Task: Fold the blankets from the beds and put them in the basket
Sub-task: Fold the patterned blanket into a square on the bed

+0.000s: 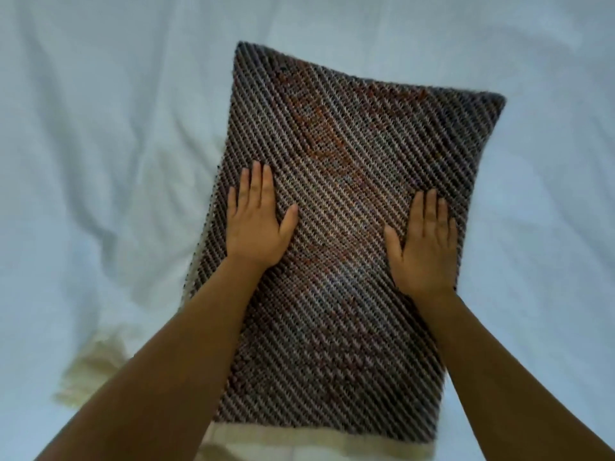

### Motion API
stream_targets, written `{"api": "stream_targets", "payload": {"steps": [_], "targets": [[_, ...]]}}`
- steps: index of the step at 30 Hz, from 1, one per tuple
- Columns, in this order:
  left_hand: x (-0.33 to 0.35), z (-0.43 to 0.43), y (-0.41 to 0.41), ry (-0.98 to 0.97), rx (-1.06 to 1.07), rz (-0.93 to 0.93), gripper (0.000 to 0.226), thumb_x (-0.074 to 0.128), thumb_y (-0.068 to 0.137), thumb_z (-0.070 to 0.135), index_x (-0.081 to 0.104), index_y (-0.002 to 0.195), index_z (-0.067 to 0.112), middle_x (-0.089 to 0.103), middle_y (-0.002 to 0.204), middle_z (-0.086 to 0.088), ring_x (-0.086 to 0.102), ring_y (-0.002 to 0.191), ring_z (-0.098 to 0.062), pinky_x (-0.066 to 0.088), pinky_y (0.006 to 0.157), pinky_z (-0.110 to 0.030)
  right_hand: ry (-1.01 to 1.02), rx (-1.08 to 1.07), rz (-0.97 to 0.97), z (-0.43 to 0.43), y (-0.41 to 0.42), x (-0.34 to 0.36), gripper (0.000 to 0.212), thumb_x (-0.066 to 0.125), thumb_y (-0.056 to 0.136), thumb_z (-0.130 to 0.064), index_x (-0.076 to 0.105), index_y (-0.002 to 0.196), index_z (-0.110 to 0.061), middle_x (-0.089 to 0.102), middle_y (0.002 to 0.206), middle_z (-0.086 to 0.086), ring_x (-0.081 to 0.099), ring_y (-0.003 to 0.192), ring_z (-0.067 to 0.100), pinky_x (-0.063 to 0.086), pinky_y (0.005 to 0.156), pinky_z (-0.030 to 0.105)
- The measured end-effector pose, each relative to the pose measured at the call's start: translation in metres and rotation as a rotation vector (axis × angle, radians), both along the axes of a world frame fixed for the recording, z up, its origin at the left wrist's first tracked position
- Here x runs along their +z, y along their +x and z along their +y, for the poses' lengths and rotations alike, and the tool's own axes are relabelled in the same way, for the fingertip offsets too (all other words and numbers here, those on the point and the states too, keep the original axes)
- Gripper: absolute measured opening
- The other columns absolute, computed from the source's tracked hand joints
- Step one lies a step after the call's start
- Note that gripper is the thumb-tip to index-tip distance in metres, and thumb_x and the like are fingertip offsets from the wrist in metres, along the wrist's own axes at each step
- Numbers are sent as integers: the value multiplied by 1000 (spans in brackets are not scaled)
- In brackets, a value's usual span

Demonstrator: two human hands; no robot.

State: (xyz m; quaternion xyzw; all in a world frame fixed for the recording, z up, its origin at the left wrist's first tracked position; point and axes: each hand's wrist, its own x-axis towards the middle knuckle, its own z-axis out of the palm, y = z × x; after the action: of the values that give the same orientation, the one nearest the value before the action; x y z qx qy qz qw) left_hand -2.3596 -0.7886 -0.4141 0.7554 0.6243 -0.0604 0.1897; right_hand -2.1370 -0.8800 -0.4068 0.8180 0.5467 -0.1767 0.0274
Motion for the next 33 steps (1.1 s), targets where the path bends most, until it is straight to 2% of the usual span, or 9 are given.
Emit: {"api": "stream_targets", "payload": {"steps": [3, 5, 8, 11, 14, 20, 24, 28, 33], "targets": [[16, 5, 0, -60, -9, -17, 71, 16, 95, 53, -10, 147, 13, -10, 157, -6, -13, 143, -18, -13, 111, -32, -44, -45, 20, 1, -1, 12, 72, 13, 94, -55, -2, 148, -11, -2, 158, 11, -4, 145, 24, -7, 117, 40], [31, -12, 1, 30, -17, -80, 67, 12, 96, 51, -9, 146, 12, -11, 156, -6, -16, 142, -17, -14, 111, -31, 36, -73, 57, -1, -23, 26, 72, 13, 94, -54, -1, 148, -8, -2, 158, 13, -6, 145, 25, -7, 116, 40], [42, -83, -4, 119, -120, -146, 59, 3, 95, 46, -15, 143, 17, -20, 152, -2, -25, 139, -13, -22, 111, -27, 176, 83, 145, -34, -96, 40, 61, 17, 97, -41, 2, 146, -8, 2, 154, 10, -2, 143, 24, 2, 115, 42], [27, -138, -37, 0, -84, -30, 59, 6, 93, 47, -15, 141, 19, -13, 154, -2, -23, 138, -14, -20, 110, -33, 86, 239, 206, -81, -136, 26, 55, 21, 98, -38, 0, 144, -16, -1, 151, 1, -3, 143, 21, -5, 114, 38], [12, -145, -67, -17, -15, 38, 67, 2, 87, 56, -17, 140, 19, -19, 149, 0, -21, 137, -13, -18, 110, -33, 37, 115, 124, -102, -110, 9, 59, 16, 95, -47, -4, 143, -19, -7, 150, -2, -12, 140, 16, -12, 113, 35], [13, -148, -90, -59, 54, 26, 72, -1, 83, 58, -20, 139, 18, -15, 154, -3, -20, 137, -10, -12, 113, -36, -89, -33, -25, -130, -61, 14, 74, 4, 88, -55, 5, 149, -14, 7, 158, 10, 2, 146, 25, -6, 114, 37], [23, -131, -90, -65, -6, 27, 75, 5, 87, 57, -16, 143, 12, -12, 156, -11, -16, 142, -21, -10, 113, -38, -114, -55, -12, -121, -60, 23, 70, 14, 92, -53, 2, 149, -13, -2, 158, 12, -5, 145, 28, -8, 115, 43], [34, -78, -64, 6, 27, -35, 79, 18, 90, 60, -7, 147, 12, -8, 156, -14, -8, 144, -26, -6, 113, -39, 84, -83, 66, -78, -55, 41, 67, 34, 95, -45, 12, 148, -11, 0, 157, 17, -4, 144, 32, -10, 113, 41], [46, 2, -22, 123, -211, 68, 68, 21, 93, 55, -3, 148, 24, -7, 157, -8, -9, 144, -24, -8, 113, -42, 190, -19, 121, -3, -17, 52, 65, 38, 95, -39, 12, 148, -12, 0, 158, 13, -5, 145, 27, -6, 115, 38]]}}
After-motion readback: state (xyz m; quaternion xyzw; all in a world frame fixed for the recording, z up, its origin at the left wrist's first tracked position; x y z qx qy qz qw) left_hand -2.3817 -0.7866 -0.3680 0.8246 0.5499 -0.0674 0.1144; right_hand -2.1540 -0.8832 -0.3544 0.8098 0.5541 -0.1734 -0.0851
